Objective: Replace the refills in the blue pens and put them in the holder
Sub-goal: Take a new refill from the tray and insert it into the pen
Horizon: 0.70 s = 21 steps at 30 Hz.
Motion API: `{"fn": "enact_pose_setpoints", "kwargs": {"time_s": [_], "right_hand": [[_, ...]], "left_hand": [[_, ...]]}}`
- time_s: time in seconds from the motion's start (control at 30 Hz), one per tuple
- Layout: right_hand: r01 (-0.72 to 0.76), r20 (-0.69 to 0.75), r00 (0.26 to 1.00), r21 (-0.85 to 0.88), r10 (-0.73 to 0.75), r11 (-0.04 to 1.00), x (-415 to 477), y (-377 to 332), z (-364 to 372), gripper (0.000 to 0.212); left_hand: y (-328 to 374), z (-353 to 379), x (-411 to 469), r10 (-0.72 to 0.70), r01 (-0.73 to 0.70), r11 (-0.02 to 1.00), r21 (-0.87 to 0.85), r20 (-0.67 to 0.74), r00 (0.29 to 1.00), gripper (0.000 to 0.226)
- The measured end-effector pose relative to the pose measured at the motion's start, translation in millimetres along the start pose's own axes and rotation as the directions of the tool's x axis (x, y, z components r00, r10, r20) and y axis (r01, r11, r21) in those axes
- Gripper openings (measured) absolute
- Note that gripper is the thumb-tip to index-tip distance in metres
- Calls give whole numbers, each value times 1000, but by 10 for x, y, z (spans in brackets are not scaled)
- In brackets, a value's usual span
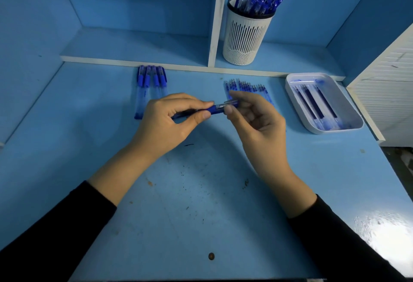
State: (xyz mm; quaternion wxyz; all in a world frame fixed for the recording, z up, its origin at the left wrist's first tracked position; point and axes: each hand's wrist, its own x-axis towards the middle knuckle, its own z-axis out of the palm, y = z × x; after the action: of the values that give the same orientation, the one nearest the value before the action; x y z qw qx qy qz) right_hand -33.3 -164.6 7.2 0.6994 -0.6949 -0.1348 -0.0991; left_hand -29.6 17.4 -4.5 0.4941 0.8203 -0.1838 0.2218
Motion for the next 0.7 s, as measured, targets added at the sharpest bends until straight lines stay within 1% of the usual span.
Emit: {"fn": "enact_pose_setpoints", "kwargs": {"time_s": [0.13,0.2,0.3,0.4,0.53,0.7], "right_hand": [[14,-114,993,43,-9,999,18,-65,-60,18],[48,-196,980,35,-41,998,47,-100,-139,17],[92,-302,949,-12,-91,996,93,-127,-303,18],[137,-388,910,-60,-150,989,125,-164,-450,18],[195,-432,871,-130,-233,972,144,-245,-580,15],[254,-469,818,-228,-335,940,206,-387,-688,14]], "left_hand": [[9,33,38,65,-70,993,90,49,997,23],[-13,41,61,47,-55,991,123,66,997,27],[-94,52,129,-46,28,982,184,94,995,32],[-192,94,252,-113,63,942,329,135,984,38],[-232,173,429,-225,104,867,488,196,954,49],[-205,286,583,-419,182,735,653,226,879,56]]}}
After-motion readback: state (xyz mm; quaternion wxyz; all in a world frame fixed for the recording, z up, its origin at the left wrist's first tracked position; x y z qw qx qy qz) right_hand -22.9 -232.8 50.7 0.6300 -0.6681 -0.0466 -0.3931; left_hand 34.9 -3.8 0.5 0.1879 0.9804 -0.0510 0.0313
